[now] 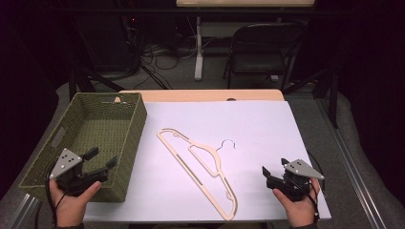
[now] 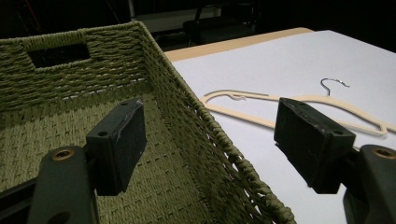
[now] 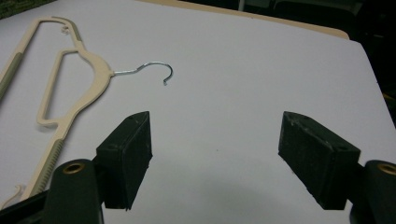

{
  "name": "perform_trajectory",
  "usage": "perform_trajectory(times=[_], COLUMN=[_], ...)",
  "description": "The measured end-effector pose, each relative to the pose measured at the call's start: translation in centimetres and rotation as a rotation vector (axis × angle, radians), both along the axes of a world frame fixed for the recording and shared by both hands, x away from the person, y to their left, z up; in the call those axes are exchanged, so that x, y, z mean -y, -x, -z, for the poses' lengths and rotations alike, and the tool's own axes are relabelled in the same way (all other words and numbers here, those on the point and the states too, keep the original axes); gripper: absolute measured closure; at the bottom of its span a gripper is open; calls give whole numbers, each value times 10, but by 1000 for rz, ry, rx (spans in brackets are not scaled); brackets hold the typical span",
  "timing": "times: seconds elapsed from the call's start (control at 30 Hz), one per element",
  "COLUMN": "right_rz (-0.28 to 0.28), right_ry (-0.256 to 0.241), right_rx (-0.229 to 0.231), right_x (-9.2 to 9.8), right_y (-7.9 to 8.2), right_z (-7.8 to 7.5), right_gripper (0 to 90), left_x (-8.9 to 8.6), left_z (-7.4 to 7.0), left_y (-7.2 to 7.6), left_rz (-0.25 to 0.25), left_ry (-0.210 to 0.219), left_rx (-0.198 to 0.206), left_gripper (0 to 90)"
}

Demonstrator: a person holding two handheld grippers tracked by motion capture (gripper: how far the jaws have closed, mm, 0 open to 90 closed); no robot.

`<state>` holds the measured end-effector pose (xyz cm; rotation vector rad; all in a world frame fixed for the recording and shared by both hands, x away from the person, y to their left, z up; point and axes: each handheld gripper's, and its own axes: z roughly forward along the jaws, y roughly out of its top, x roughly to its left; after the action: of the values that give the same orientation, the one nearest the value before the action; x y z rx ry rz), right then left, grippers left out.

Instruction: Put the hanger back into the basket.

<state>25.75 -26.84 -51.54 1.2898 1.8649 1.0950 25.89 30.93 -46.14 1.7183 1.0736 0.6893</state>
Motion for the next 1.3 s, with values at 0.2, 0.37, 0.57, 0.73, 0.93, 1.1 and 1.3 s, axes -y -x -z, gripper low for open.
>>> perform_trajectory(times=[0.2,0.37,0.57,0.73,0.93,1.1,1.3], right_rz=[-8,-28,-46,-79,-96,-129,-189], right_ry=[44,46,85,90,99,133,139], right_rx=[-35,-60,-100,-173,-199,-248,-307], right_x=[-2,-5,-13,-17,-22,-29,-35], right_y=[-3,-5,-6,-10,-12,-16,-25], right_z=[2,0,-7,-7,-8,-17,-28], right_gripper=[255,317,338,350,401,422,425], left_x=[1,3,7,11,14,19,23], left_z=[-2,-3,-6,-6,-7,-10,-12], left_y=[1,2,3,3,3,4,5], left_rz=[6,11,24,33,45,63,84], left_ry=[-3,-1,-20,-34,-42,-47,-54], left_rx=[-4,-6,-6,-11,-15,-14,-12], left_gripper=[253,256,258,258,262,264,265])
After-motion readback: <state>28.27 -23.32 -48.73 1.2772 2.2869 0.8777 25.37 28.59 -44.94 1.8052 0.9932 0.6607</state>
